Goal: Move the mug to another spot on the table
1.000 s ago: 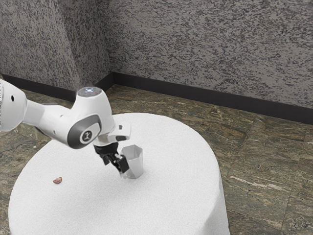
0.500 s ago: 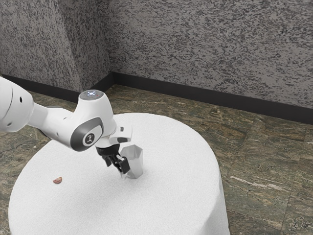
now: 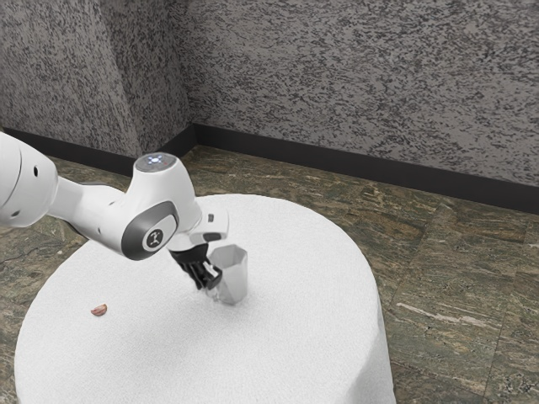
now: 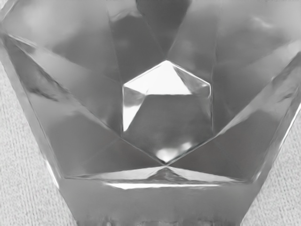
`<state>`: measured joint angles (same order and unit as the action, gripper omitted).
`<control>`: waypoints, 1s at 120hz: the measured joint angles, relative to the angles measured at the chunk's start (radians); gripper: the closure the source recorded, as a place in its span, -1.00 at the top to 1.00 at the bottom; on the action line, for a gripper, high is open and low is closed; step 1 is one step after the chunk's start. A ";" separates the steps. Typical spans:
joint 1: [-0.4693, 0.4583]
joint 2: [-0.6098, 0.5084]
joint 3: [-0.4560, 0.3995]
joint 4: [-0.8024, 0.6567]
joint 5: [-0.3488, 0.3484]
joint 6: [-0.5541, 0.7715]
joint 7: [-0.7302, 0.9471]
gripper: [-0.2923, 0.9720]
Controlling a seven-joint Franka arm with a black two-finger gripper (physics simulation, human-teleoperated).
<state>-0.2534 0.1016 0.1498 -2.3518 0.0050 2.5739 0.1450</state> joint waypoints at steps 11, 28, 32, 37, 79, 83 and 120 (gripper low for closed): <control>0.000 0.000 0.001 0.000 0.006 0.036 -0.006 -0.49; -0.001 0.000 0.004 -0.001 0.012 0.115 -0.017 -0.57; 0.000 0.000 0.005 -0.001 0.014 0.135 -0.020 -0.59; 0.000 0.001 0.009 -0.001 0.016 0.162 -0.022 -0.60; 0.056 0.028 0.035 -0.012 0.068 0.330 -0.022 -0.63; 0.063 0.027 0.037 -0.014 0.068 0.338 -0.021 -0.63; 0.068 -0.083 0.047 -0.147 0.059 0.335 -0.030 -0.63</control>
<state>-0.1853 0.0187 0.1964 -2.4990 0.0637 2.9092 0.1148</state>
